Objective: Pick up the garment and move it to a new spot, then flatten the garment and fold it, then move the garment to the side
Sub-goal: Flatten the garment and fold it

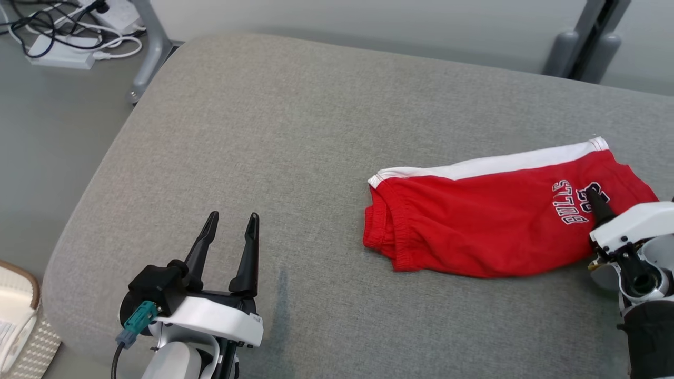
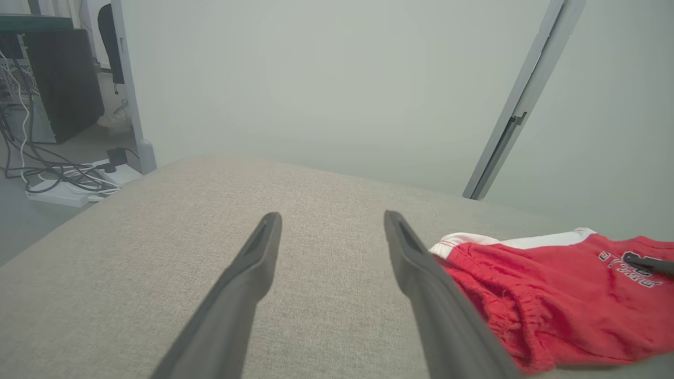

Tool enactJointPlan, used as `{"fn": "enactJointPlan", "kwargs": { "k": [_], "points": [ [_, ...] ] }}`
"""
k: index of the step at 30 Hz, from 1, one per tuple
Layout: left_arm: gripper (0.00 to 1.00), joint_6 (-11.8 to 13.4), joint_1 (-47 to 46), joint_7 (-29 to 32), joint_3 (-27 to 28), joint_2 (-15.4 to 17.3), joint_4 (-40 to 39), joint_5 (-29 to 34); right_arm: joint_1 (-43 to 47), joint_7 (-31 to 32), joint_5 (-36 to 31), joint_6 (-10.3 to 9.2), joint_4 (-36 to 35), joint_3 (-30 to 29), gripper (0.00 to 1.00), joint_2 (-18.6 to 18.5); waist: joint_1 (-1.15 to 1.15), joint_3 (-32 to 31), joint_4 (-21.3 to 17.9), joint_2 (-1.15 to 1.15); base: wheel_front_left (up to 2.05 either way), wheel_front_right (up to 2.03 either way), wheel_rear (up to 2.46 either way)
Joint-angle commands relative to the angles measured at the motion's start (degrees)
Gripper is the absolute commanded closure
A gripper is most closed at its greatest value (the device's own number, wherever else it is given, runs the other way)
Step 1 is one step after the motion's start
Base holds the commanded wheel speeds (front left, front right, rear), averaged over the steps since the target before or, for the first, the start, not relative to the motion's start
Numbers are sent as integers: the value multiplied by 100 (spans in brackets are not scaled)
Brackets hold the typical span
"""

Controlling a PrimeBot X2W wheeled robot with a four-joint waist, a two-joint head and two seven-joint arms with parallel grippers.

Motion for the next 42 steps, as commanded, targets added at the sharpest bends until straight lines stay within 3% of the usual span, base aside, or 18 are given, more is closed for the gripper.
{"fn": "enactJointPlan", "kwargs": {
  "k": [1,15,23,30,42],
  "points": [
    [0,-24,46,-23,34,23,9,53,119,-118,37,-3,-4,-53,100,-16,0,-114,-121,0,0,0,0],
    [0,-99,336,-23,256,23,84,240,900,-899,-286,-3,296,-1031,100,293,0,-706,-642,0,0,0,0],
    [0,-152,397,-23,189,23,130,290,807,-1193,-563,-3,705,-923,100,314,0,-817,-649,0,0,0,0],
    [0,-173,430,-23,206,23,192,309,453,-1528,-135,-3,588,-96,100,313,0,-910,-511,0,0,0,0],
    [0,-188,555,-23,201,23,303,328,978,-1692,1471,-2,-727,2313,100,314,0,-1074,-21,0,0,0,0]
  ]
}}
